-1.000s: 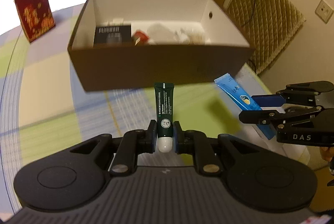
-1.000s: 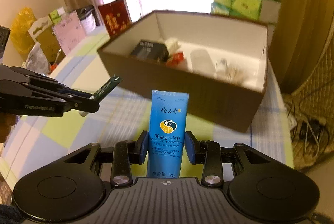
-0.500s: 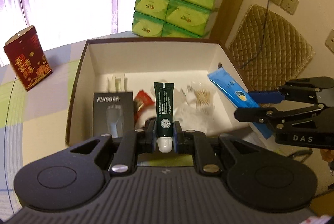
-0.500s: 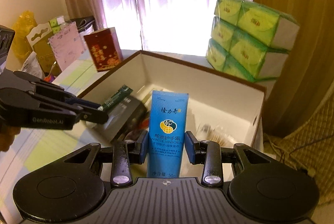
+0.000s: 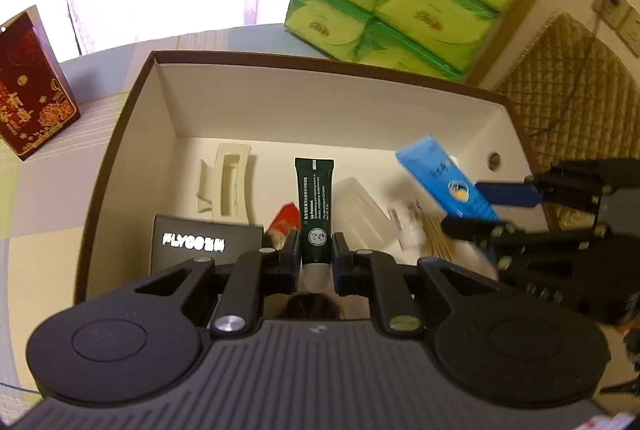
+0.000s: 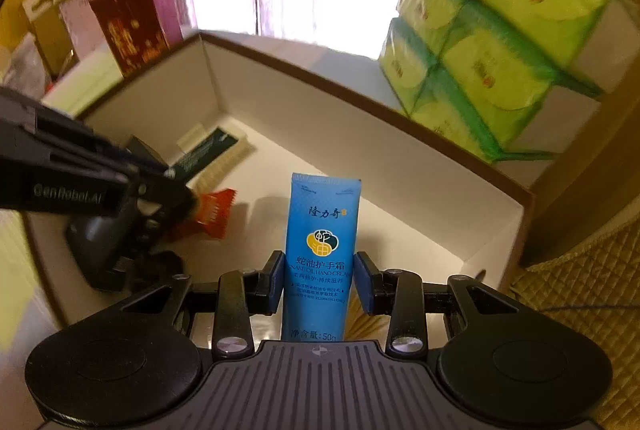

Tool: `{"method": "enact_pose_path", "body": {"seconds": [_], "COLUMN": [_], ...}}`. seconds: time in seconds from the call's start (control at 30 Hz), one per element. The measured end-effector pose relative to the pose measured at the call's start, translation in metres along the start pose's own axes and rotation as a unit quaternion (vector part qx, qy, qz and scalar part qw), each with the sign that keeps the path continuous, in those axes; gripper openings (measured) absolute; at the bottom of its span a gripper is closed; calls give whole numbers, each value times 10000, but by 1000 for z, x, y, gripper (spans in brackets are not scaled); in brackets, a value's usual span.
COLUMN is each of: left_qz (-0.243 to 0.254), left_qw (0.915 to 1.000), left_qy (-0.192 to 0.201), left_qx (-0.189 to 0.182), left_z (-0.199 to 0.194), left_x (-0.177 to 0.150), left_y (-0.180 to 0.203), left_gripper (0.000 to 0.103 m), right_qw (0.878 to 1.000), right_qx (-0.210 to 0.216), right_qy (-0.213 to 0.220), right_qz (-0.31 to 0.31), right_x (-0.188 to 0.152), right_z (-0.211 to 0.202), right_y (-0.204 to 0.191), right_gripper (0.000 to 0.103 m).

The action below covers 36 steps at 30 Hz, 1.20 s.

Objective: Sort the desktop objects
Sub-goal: 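Lower both tubes into the box and open both grippers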

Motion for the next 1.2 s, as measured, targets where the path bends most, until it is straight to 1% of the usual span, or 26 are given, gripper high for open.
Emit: {"method": "enact_pose_path", "body": {"seconds": [0.2, 0.43, 0.57, 0.93, 1.2], "left_qz": [-131, -221, -214, -102, -15], "left_qw": [9998, 9994, 9994, 9994, 9995], "left_qy": [-125, -238, -230, -256, -177], "left_qx": [109, 121, 149, 201, 273], "left_z": [26, 49, 57, 66, 59], "left_x": [21, 35, 42, 47, 44], "left_y": [-6, -13, -14, -17, -19], "left_gripper": [12, 12, 12, 13, 14], "right_qw": [9997, 9992, 9990, 9987, 9984], "right_qx": [-40, -38, -13, 51, 14], "right_qy": [-196, -273, -313, -349, -339], "right_qz": [-128, -299, -322, -361, -442], "right_x": [9, 18, 21, 22, 22], "right_z": [24, 38, 42, 46, 48], "right_y": [11, 20, 24, 23, 21], "right_gripper": [34, 34, 34, 34, 35]}}
Point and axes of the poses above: each gripper's, at about its wrist camera, not at the fingertips, and z roughly the way its jaws point, y to its right, x to its top, the point moved 10 cm from there along z, roughly the way its jaws point, and after that the axes turned 11 degrees about -y, right-handed, at the moved point
